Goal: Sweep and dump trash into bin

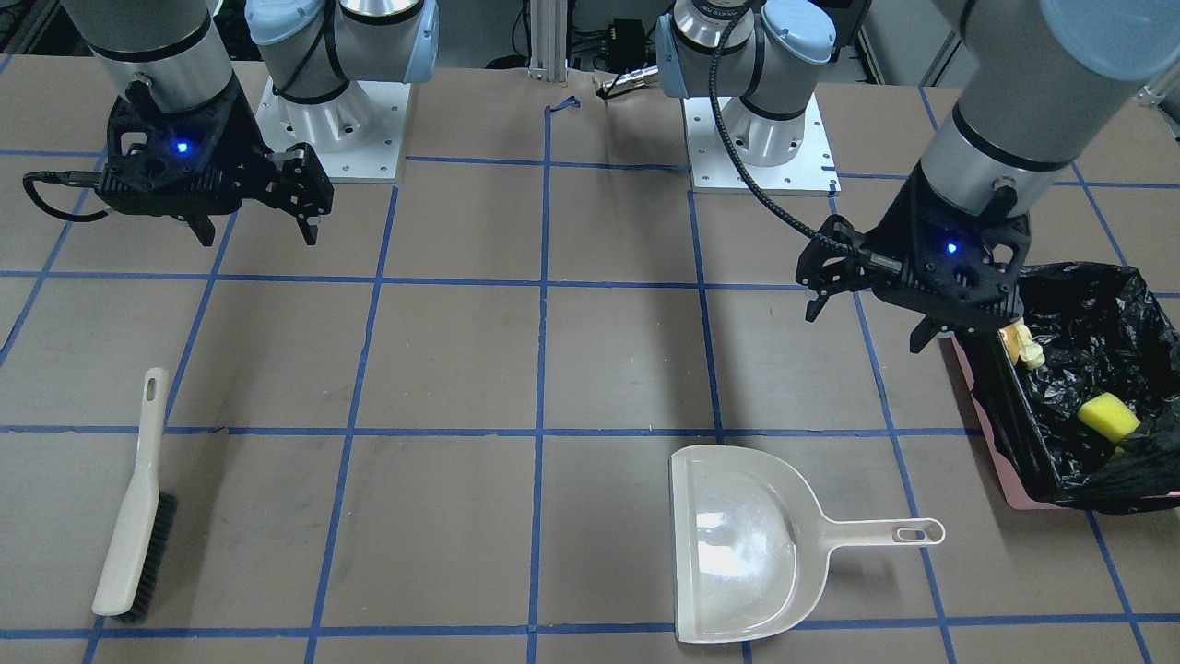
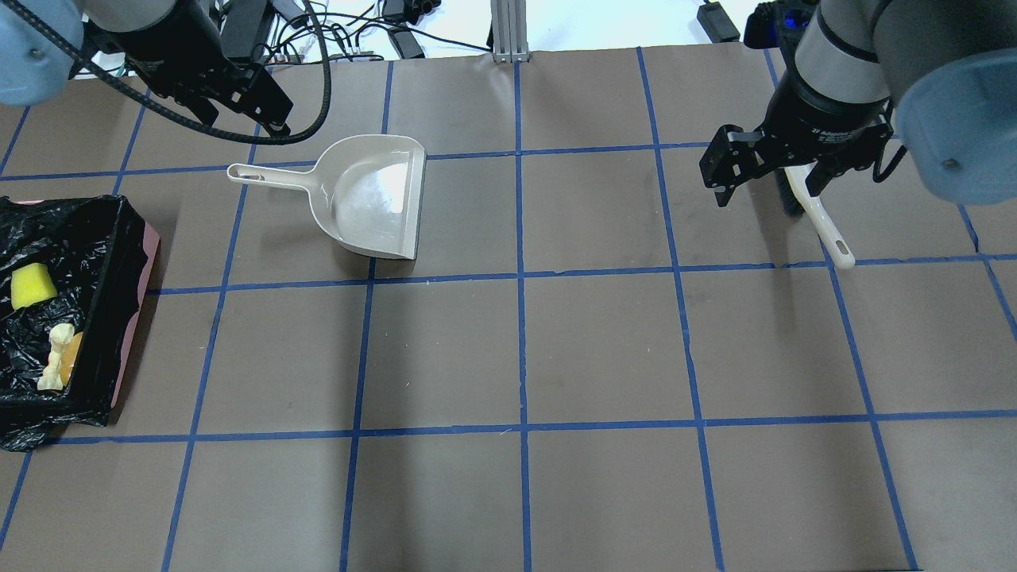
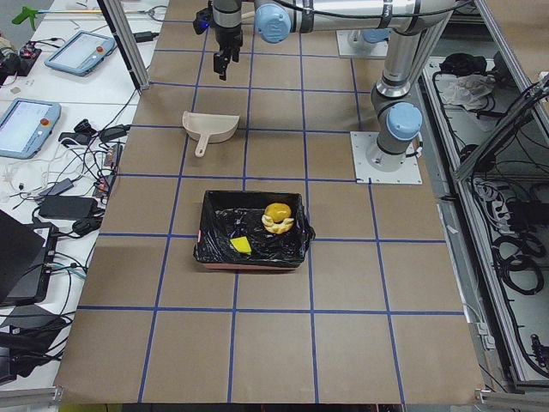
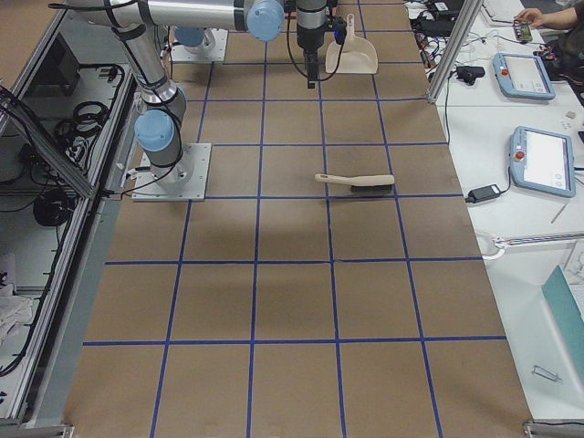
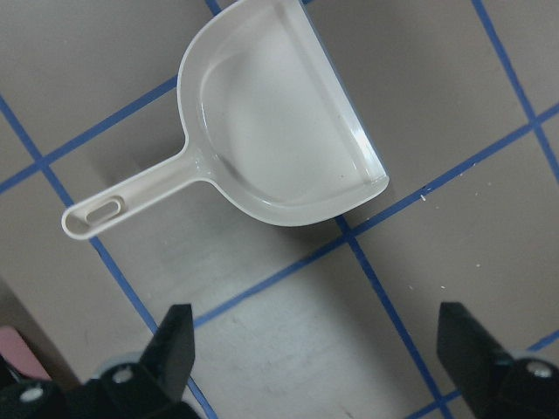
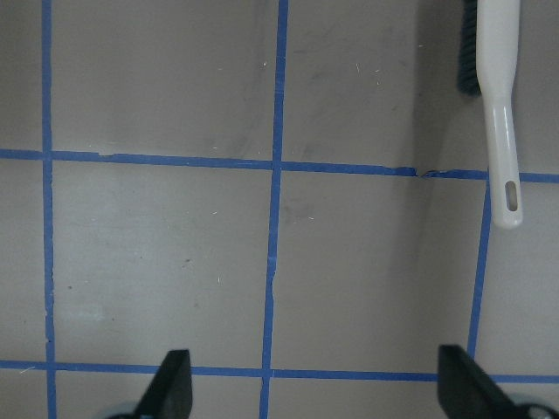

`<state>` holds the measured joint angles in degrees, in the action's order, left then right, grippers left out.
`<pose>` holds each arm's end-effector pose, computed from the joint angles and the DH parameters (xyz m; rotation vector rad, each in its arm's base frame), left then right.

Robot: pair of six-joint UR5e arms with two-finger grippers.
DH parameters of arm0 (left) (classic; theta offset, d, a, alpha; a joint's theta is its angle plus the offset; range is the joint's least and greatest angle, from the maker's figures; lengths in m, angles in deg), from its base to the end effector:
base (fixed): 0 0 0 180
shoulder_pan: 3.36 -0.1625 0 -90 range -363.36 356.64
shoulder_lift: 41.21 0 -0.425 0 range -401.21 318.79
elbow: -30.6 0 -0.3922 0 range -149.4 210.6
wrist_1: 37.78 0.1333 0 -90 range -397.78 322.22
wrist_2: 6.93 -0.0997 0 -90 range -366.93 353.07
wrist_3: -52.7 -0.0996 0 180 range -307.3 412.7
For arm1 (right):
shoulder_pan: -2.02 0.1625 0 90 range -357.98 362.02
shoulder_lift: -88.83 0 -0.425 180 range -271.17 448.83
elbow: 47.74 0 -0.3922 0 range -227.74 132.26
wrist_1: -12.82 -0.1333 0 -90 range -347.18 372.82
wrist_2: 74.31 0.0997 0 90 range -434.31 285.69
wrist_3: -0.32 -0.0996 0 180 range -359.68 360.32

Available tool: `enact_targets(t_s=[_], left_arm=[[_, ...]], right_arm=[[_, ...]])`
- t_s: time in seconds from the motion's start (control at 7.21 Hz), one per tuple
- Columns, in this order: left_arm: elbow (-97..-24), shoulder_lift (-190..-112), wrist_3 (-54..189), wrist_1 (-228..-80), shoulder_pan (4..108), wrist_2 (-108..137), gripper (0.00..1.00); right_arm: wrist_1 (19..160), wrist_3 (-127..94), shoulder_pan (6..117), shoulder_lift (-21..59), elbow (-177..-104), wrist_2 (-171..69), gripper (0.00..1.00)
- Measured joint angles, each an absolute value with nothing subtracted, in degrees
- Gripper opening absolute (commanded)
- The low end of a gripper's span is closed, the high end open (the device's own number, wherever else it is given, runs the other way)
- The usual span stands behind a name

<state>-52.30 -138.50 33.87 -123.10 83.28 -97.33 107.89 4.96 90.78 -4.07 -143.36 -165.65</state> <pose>-0.0999 -0.5601 0.4913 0.4192 3.0891 -0.1178 0.1207 -0.4767 0.4729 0.0917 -3.1142 0.0619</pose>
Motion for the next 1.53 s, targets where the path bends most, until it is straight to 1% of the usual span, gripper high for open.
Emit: enact_targets(t_s=[0.42, 1.53], left_arm=[[-55.4, -136.0, 52.8, -123.5, 87.9, -100.6, 1.0], [-59.2, -133.4, 54.5, -124.3, 88.2, -101.0, 1.0]], right_arm=[[108.2, 4.8, 90.8, -3.9, -143.4, -165.4, 1.0], [108.2, 4.2, 90.6, -3.9, -143.5, -166.3, 1.0]])
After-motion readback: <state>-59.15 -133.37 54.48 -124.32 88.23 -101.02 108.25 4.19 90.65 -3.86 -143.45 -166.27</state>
